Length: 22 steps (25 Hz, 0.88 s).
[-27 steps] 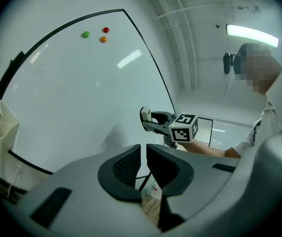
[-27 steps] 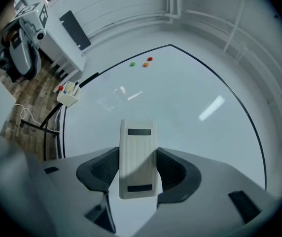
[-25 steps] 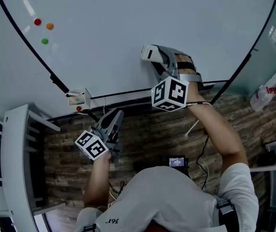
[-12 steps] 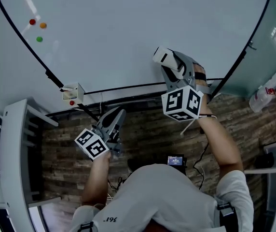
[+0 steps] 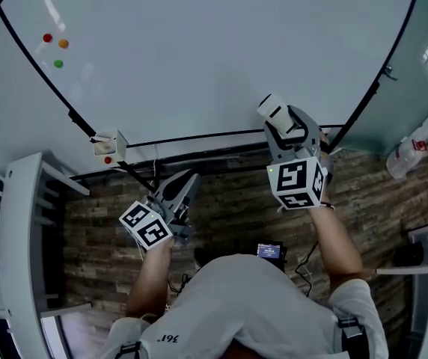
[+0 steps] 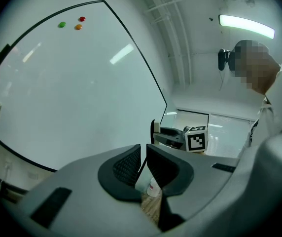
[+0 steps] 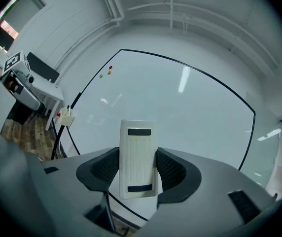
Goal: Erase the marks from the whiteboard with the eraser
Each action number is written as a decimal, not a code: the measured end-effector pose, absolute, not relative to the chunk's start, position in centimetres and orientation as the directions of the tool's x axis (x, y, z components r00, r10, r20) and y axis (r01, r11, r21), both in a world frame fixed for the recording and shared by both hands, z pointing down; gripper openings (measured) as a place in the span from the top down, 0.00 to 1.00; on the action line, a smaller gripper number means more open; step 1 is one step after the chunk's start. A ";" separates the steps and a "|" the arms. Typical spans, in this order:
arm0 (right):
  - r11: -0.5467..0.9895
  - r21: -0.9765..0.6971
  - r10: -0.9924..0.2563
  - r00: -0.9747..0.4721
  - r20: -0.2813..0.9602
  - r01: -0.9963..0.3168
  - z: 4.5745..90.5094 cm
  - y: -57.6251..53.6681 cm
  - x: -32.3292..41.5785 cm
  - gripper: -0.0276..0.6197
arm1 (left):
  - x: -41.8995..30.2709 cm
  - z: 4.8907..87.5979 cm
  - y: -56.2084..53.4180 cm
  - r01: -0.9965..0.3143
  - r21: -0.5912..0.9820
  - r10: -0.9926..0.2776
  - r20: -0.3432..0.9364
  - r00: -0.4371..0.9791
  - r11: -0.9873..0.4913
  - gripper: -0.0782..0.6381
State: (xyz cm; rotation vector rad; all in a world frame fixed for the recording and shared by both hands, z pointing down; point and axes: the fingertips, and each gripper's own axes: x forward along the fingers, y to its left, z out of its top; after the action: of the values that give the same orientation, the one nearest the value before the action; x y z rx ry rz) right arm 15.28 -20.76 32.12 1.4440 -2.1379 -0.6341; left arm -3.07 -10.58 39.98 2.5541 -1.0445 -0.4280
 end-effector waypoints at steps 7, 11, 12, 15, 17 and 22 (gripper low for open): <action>0.393 0.463 -0.919 -0.359 0.165 -0.794 35.6 -19.3 17.0 0.57 | -2.7 41.1 -9.8 -0.622 0.438 -0.731 -0.131 0.670 -0.649 0.84; 0.410 0.388 -0.912 -0.370 0.176 -0.826 37.1 -18.6 17.3 0.57 | -3.2 42.1 -9.4 -0.629 0.454 -0.743 -0.119 0.659 -0.631 0.84; 0.413 0.375 -0.911 -0.371 0.183 -0.830 37.5 -18.4 17.4 0.57 | -3.2 42.3 -9.2 -0.630 0.457 -0.743 -0.115 0.659 -0.629 0.84; 0.418 0.349 -0.907 -0.368 0.203 -0.839 38.7 -18.1 17.7 0.57 | -3.2 42.6 -9.0 -0.630 0.462 -0.745 -0.109 0.659 -0.625 0.84; 0.418 0.325 -0.906 -0.366 0.211 -0.849 39.3 -17.8 18.1 0.57 | -3.3 42.7 -8.8 -0.632 0.460 -0.746 -0.107 0.658 -0.624 0.84; 0.411 0.262 -0.906 -0.359 0.224 -0.873 40.7 -17.2 19.7 0.57 | -3.5 43.0 -8.2 -0.643 0.457 -0.753 -0.099 0.650 -0.615 0.84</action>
State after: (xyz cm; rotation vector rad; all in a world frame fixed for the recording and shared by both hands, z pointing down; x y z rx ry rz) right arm 19.70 -17.17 40.66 1.5378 -2.3402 -0.1380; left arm -3.46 -8.17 43.03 2.4873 -1.1029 -0.3984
